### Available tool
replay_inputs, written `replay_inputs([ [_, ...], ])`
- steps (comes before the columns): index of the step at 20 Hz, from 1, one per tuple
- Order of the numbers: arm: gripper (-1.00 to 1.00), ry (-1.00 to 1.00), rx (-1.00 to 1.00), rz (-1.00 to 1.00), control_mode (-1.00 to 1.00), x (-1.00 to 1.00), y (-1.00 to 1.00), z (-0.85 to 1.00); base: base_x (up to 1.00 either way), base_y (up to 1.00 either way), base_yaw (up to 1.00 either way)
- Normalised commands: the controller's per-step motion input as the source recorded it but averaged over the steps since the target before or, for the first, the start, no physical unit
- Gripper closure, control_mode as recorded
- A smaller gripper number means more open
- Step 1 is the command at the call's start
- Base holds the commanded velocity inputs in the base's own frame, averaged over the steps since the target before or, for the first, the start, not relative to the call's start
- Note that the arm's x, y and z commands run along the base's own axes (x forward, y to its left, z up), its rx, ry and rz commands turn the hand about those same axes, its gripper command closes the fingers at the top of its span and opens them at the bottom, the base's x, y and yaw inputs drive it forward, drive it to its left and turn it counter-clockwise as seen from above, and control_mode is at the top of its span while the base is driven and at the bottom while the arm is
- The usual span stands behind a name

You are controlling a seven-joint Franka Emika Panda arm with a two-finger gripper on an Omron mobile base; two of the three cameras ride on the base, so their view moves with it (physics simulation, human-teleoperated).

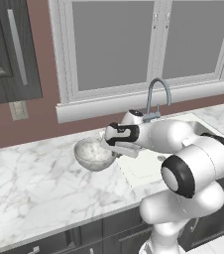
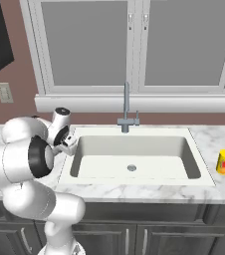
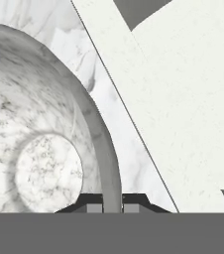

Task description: Pick the cup and bowl from the counter and place them on the counter next to the sink.

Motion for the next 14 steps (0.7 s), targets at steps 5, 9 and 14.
replay_inputs([
  [5, 1.0, 0.05, 0.0, 0.0, -1.0, -0.06, -0.46, 0.02, 0.0, 0.0, 0.0],
  [9, 1.0, 0.05, 0.0, 0.0, -1.0, 0.01, -0.15, -0.08, 0.0, 0.0, 0.0],
  [14, 1.0, 0.05, 0.0, 0.0, -1.0, 0.23, 0.0, -0.34, 0.0, 0.0, 0.0],
])
